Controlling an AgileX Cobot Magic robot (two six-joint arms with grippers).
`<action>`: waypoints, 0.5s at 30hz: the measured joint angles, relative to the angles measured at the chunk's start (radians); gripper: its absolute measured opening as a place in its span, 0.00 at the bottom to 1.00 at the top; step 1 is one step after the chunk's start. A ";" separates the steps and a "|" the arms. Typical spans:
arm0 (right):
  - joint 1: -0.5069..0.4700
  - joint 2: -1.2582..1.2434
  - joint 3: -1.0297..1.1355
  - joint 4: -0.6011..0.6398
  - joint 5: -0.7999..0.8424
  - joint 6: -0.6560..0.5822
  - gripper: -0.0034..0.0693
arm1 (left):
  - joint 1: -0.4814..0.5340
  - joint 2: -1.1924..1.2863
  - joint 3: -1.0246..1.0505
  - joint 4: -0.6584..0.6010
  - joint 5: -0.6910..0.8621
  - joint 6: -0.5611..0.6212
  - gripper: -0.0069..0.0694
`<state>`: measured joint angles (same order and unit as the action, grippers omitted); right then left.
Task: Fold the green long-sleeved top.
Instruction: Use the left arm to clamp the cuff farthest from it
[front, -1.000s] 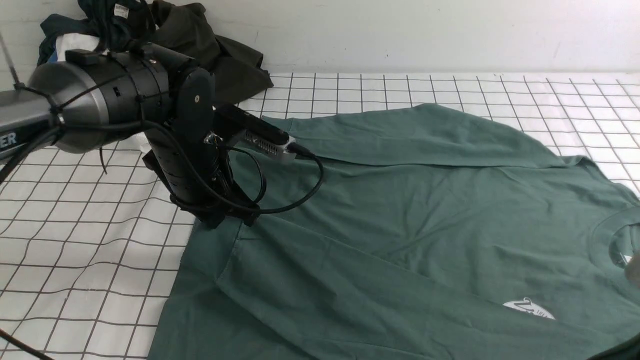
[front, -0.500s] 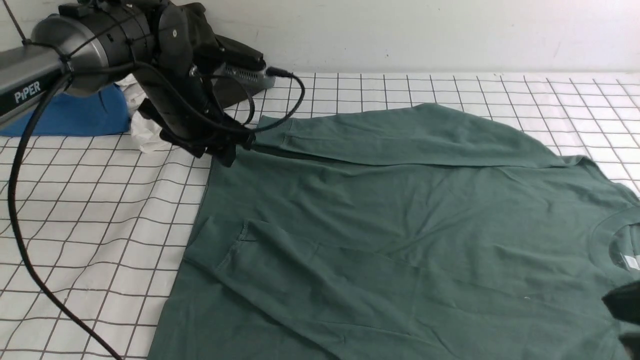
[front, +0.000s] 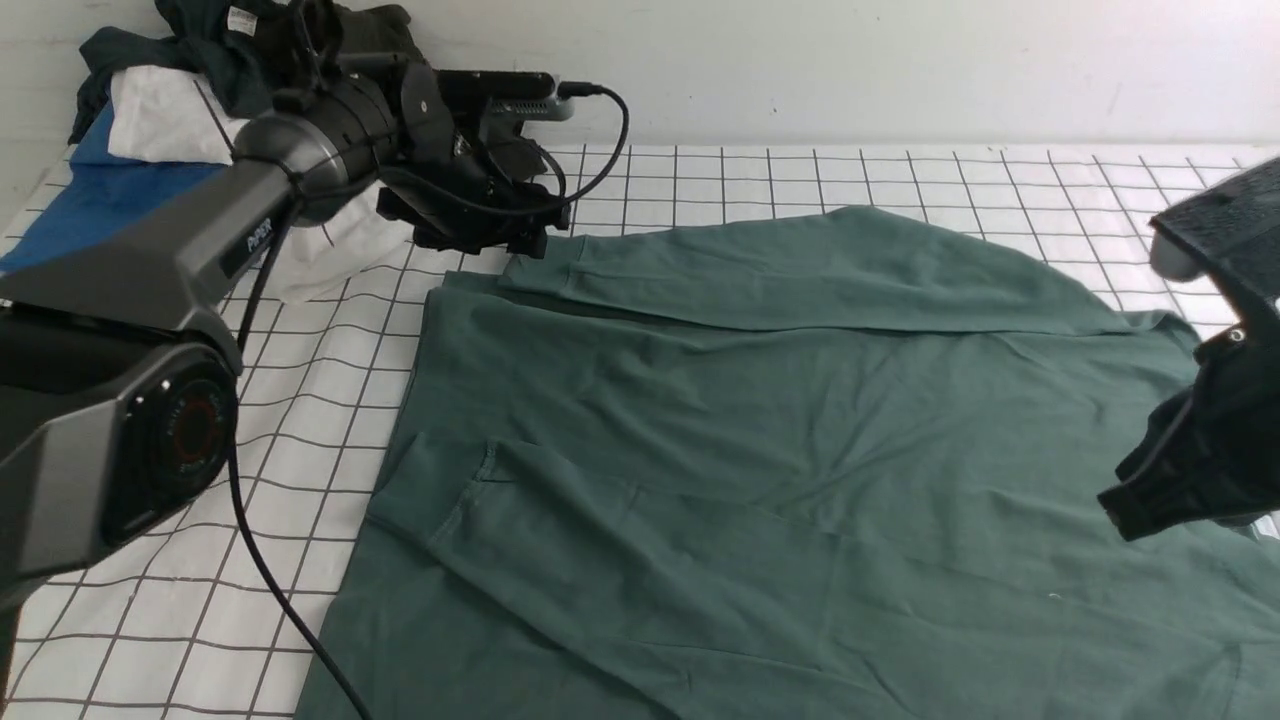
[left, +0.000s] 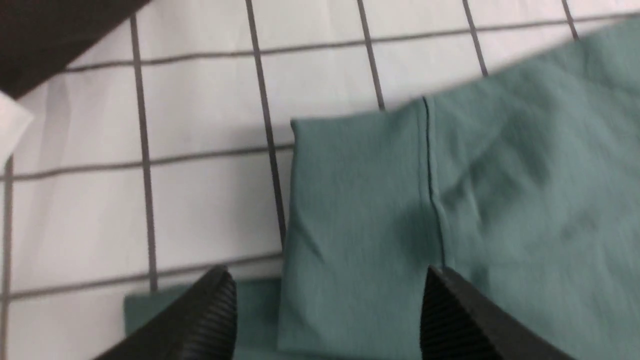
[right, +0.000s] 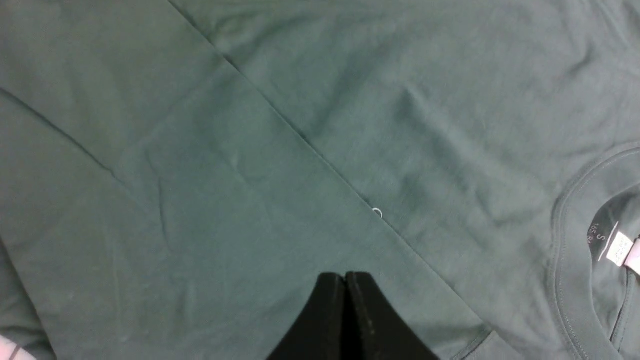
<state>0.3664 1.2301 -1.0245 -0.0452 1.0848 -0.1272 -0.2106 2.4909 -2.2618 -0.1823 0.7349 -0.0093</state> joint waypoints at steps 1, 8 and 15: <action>0.000 0.008 0.000 0.000 0.000 -0.002 0.03 | 0.000 0.017 -0.013 0.000 -0.016 -0.008 0.69; 0.000 0.043 -0.001 0.001 -0.007 -0.007 0.03 | 0.000 0.099 -0.049 0.000 -0.062 -0.035 0.59; 0.000 0.056 -0.001 0.001 -0.021 -0.009 0.03 | 0.000 0.097 -0.072 -0.005 -0.036 -0.006 0.21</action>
<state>0.3664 1.2863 -1.0253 -0.0444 1.0640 -0.1363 -0.2106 2.5877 -2.3340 -0.1872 0.6988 -0.0151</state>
